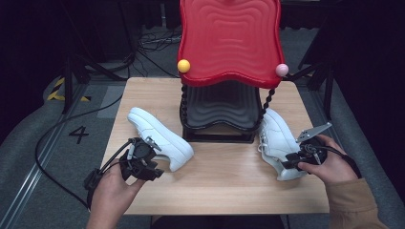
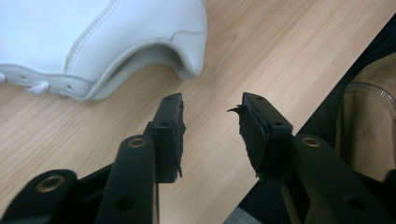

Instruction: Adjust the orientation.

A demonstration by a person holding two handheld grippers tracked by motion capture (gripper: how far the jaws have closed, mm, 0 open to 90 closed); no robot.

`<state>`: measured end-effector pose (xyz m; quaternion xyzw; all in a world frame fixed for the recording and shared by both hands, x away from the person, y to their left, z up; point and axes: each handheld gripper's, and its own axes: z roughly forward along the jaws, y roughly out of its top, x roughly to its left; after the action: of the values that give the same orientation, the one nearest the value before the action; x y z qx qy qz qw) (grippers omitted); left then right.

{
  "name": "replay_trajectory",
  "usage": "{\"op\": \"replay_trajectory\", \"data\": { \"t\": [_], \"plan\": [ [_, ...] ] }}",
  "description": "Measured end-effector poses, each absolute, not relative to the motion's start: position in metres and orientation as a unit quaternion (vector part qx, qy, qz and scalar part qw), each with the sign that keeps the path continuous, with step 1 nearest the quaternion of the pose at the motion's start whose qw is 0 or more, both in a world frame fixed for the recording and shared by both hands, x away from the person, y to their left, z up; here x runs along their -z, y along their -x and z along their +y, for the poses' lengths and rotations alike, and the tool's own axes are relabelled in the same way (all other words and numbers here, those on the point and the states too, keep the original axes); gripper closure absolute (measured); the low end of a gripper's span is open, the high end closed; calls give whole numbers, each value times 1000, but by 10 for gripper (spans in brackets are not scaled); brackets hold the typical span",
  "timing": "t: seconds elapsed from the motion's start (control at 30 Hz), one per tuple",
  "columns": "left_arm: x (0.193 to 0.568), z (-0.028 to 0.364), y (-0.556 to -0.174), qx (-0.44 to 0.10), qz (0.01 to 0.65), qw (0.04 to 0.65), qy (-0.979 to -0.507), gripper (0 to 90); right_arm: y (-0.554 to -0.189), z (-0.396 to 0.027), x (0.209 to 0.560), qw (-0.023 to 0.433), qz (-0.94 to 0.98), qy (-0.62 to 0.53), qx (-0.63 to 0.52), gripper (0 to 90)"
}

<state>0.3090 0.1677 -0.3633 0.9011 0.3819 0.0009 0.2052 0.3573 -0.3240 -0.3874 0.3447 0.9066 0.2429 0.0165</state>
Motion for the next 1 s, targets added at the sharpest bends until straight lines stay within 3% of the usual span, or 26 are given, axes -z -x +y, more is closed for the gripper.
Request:
{"op": "replay_trajectory", "data": {
  "t": [0.37,0.53,0.7,1.0],
  "plan": [
    [376,166,-315,-1,390,184,-902,506,-356,-323,388,15,905,-346,-247,602],
    [384,161,-320,-8,392,179,-902,424,-355,-323,389,15,905,-348,-245,598],
    [396,157,-329,6,384,199,-901,440,-352,-323,391,15,905,-348,-245,592],
    [414,151,-337,19,383,181,-905,419,-351,-323,393,14,904,-349,-245,582]
  ]
}}
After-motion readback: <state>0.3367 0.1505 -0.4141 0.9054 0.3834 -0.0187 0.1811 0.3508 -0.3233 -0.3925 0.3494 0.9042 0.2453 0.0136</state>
